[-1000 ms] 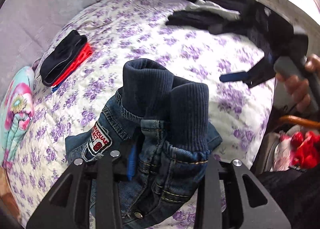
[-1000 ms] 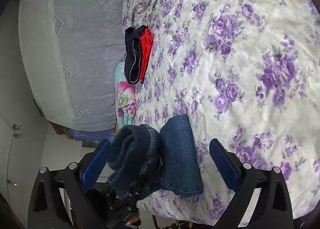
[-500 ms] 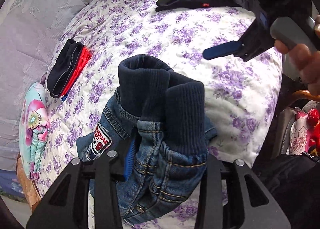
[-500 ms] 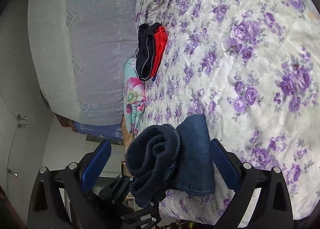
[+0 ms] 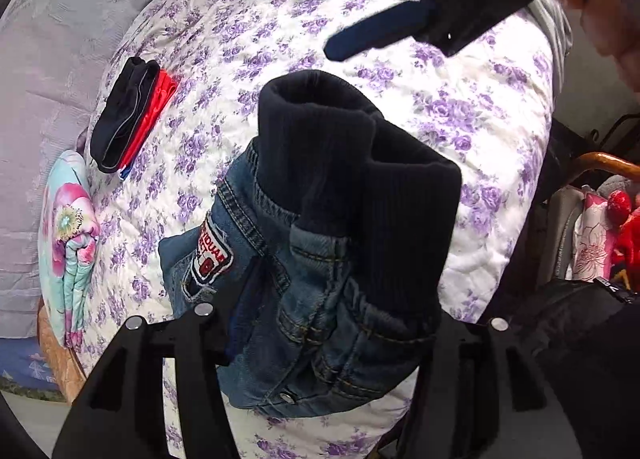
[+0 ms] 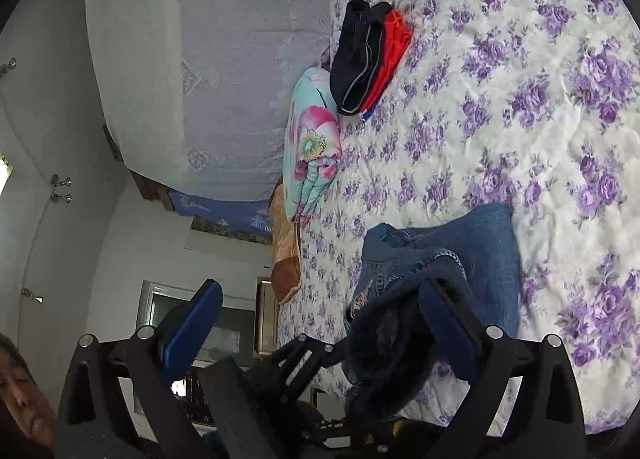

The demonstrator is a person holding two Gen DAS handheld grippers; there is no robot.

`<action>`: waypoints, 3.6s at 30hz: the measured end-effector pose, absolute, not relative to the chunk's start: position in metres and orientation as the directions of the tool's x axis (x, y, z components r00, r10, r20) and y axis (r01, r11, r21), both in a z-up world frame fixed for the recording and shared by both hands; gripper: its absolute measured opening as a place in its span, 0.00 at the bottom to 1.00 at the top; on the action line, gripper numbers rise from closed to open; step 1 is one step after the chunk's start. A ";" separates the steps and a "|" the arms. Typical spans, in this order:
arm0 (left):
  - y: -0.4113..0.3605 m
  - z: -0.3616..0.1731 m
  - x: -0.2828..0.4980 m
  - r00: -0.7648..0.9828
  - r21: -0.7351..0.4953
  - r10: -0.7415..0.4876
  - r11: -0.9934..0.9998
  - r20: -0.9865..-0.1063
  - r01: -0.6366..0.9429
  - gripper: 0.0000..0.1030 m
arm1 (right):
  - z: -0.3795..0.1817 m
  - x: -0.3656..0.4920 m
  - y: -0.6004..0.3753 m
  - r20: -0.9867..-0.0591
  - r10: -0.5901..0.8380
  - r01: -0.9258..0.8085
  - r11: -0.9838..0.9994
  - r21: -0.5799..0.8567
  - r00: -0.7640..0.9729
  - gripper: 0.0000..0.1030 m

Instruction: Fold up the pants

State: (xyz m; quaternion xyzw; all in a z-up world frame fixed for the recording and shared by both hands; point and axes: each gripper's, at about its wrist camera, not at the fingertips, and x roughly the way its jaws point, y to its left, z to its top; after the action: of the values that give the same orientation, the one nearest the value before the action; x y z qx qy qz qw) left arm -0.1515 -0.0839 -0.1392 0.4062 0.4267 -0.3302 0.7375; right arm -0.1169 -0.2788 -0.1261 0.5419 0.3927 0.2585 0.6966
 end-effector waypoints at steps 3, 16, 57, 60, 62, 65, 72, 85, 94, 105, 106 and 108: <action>-0.069 -0.133 -0.142 0.324 0.194 -0.193 0.493 -0.926 0.848 0.52 | -0.133 -0.120 -0.272 -0.287 0.805 0.101 0.275 0.956 0.520 0.96; -0.083 -0.158 -0.155 0.389 0.309 -0.100 0.444 -0.916 0.841 0.53 | -0.174 -0.104 -0.234 -0.390 0.851 0.374 0.254 0.892 0.352 0.97; 0.033 -0.147 -0.038 0.436 0.002 -0.257 0.860 -0.862 0.510 0.89 | -0.163 -0.059 -0.201 -0.796 0.416 -0.004 0.887 0.462 0.439 0.49; 0.035 -0.148 -0.028 0.431 -0.026 -0.268 0.872 -0.861 0.489 0.89 | -0.133 -0.073 -0.190 -0.821 0.268 -0.033 0.956 0.292 0.504 0.90; 0.030 -0.143 -0.023 0.442 -0.056 -0.299 0.873 -0.846 0.484 0.89 | -0.124 -0.080 -0.183 -0.821 0.217 -0.074 0.975 0.211 0.529 0.90; 0.015 -0.154 -0.017 0.412 -0.081 -0.314 0.866 -0.855 0.493 0.89 | -0.150 -0.078 -0.175 -0.889 0.135 -0.068 0.991 0.117 0.437 0.92; 0.006 -0.182 -0.027 0.416 0.004 -0.244 0.859 -0.876 0.512 0.91 | -0.174 -0.089 -0.182 -0.892 0.166 -0.008 0.984 0.179 0.420 0.95; 0.035 -0.142 -0.029 0.477 0.026 -0.198 0.906 -0.856 0.423 0.91 | -0.107 -0.094 -0.169 -0.796 0.129 -0.183 0.983 0.024 0.591 0.95; 0.039 -0.185 -0.040 0.427 0.010 -0.142 0.942 -0.893 0.334 0.95 | -0.169 -0.069 -0.188 -0.893 0.136 -0.169 0.983 0.069 0.428 0.95; 0.036 -0.170 -0.059 0.475 -0.002 -0.132 0.964 -0.870 0.264 0.93 | -0.090 0.001 -0.139 -0.768 0.378 -0.434 0.889 0.146 0.517 0.96; 0.034 -0.174 -0.060 0.476 0.005 -0.121 0.967 -0.871 0.255 0.94 | -0.095 0.011 -0.127 -0.779 0.365 -0.454 0.883 0.117 0.510 0.95; 0.038 -0.179 -0.061 0.474 -0.012 -0.121 0.974 -0.872 0.225 0.96 | -0.118 0.031 -0.114 -0.832 0.327 -0.470 0.878 0.092 0.448 0.96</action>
State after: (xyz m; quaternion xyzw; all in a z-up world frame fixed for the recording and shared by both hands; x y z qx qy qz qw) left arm -0.0613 0.0381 -0.1793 0.0521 0.5026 -0.1010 0.8570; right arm 0.0313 -0.1139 -0.1178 -0.0763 0.4699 0.2352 0.8474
